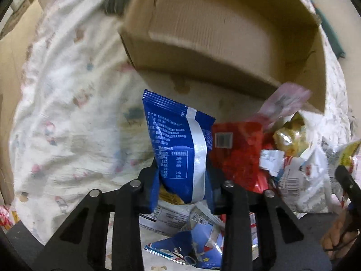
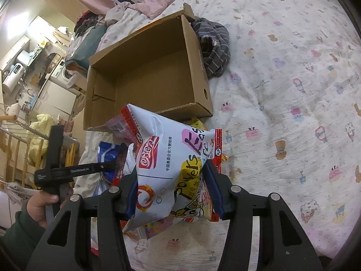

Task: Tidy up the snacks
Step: 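Grasp the blue snack bag with the left gripper while the right grasps the white-red bag, then carry both held bags over the cardboard box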

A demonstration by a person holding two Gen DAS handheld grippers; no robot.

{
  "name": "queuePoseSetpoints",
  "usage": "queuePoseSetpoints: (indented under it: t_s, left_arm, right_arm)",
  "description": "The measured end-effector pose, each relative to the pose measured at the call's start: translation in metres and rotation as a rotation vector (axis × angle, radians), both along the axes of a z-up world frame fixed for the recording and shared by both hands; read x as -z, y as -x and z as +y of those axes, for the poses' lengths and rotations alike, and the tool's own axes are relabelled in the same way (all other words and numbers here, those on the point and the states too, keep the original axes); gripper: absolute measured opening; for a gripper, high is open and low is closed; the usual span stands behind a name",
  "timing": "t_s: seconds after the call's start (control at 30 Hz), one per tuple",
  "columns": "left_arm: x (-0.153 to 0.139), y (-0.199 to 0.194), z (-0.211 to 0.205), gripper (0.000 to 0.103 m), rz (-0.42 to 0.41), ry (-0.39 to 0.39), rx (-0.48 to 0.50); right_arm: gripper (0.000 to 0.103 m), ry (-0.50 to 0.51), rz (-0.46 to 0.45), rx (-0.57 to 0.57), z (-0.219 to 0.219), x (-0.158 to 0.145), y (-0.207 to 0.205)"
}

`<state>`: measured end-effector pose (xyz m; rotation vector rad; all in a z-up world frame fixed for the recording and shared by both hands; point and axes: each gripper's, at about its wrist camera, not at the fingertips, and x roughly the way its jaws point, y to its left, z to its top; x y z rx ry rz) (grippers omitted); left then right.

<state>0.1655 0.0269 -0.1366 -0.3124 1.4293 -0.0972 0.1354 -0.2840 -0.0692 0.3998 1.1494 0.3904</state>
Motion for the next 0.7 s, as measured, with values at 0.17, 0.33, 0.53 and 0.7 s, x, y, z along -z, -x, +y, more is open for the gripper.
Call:
queuePoseSetpoints:
  t_s: [0.17,0.33,0.53,0.7]
  left_arm:
    - [-0.021,0.012,0.019,0.027,-0.069,0.036,-0.067]
    - [-0.04,0.025,0.025,0.027,-0.133,-0.012,-0.089]
    - [-0.081,0.023,0.033,0.027,-0.232,-0.016,-0.105]
    - [-0.103,0.02,0.024,0.027,-0.297,-0.04,-0.065]
  right_arm:
    - [0.054,-0.029,-0.02,-0.001,-0.001,-0.004,0.001]
    - [0.054,-0.047,-0.047,-0.005,0.001,-0.009,0.001]
    - [0.054,-0.122,-0.128,0.002,0.0,-0.026,0.003]
    - [0.054,-0.17,-0.178,-0.005,0.001,-0.043,0.005]
